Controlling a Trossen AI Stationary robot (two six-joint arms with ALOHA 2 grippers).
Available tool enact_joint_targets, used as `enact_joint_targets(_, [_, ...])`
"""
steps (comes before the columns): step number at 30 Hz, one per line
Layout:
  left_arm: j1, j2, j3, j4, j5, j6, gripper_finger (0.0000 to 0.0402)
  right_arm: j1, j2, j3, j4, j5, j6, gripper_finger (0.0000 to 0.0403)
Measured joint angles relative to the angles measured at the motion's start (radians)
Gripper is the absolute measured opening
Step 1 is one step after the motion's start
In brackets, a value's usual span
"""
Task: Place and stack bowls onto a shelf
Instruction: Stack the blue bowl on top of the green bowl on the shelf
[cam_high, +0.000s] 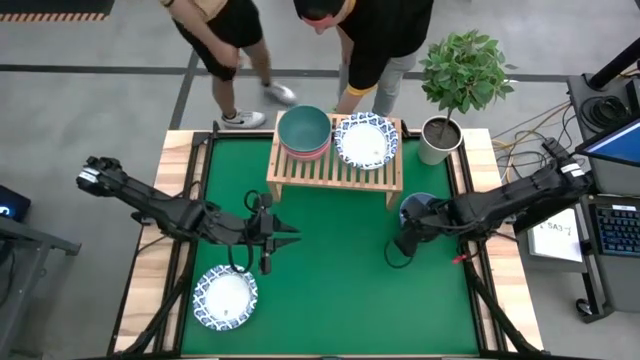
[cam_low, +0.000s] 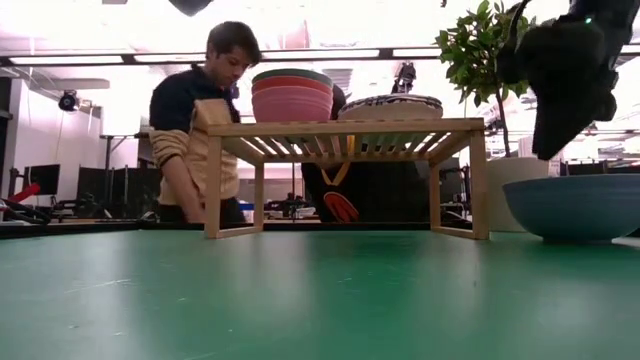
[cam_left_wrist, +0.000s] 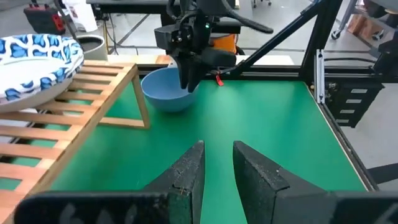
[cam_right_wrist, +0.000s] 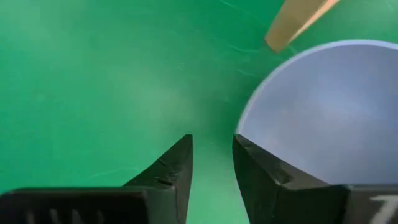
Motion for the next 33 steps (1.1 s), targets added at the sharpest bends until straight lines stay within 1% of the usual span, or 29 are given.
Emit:
enact_joint_targets(5, [0.000,0.002,-0.001,-0.003,0.000,-0.009,0.0066,-0.051,0.077,0.001,-0.036,0.007,0.019,0.0128])
enact_joint_targets(10, [0.000,0.002,-0.001,-0.004,0.000,-0.009,0.0066,-0.076,0.166,0.001,-0.032,0.009,0.014,0.0129])
enact_joint_targets(13, [0.000,0.002,-0.001,-0.005,0.000,-0.009,0.0066,-0.078,0.216,0.001,-0.029,0.008,-0.001,0.0116])
enact_joint_targets(15, [0.000,0.003,-0.001,-0.005,-0.001,-0.009,0.0066,-0.078,0.242,0.001,-0.029,0.007,-0.004,0.0099])
enact_joint_targets(18, [0.000,0.003,-0.001,-0.006,-0.001,-0.009,0.0066,-0.077,0.269,0.002,-0.028,0.004,-0.003,0.0063])
enact_joint_targets(21, [0.000,0.003,-0.001,-0.009,-0.001,-0.009,0.0066,-0.069,0.282,0.011,-0.026,-0.024,-0.006,0.0021])
enact_joint_targets(22, [0.000,0.002,-0.001,-0.016,-0.001,-0.005,0.0066,-0.064,0.282,0.014,-0.023,-0.038,-0.007,0.0015])
enact_joint_targets(24, [0.000,-0.005,-0.001,-0.035,-0.010,0.007,0.0066,-0.052,0.281,0.026,-0.026,-0.061,-0.003,0.0012])
enact_joint_targets(27, [-0.001,-0.021,-0.002,-0.054,-0.058,0.016,0.0066,-0.019,0.272,0.059,-0.026,-0.082,-0.005,0.0010])
enact_joint_targets(29, [-0.001,-0.029,-0.002,-0.066,-0.076,0.019,0.0066,0.013,0.267,0.095,-0.024,-0.098,-0.020,0.0009])
enact_joint_targets(33, [-0.005,-0.037,-0.011,-0.059,-0.078,0.042,0.0066,0.087,0.267,0.199,-0.015,-0.117,-0.074,0.0009])
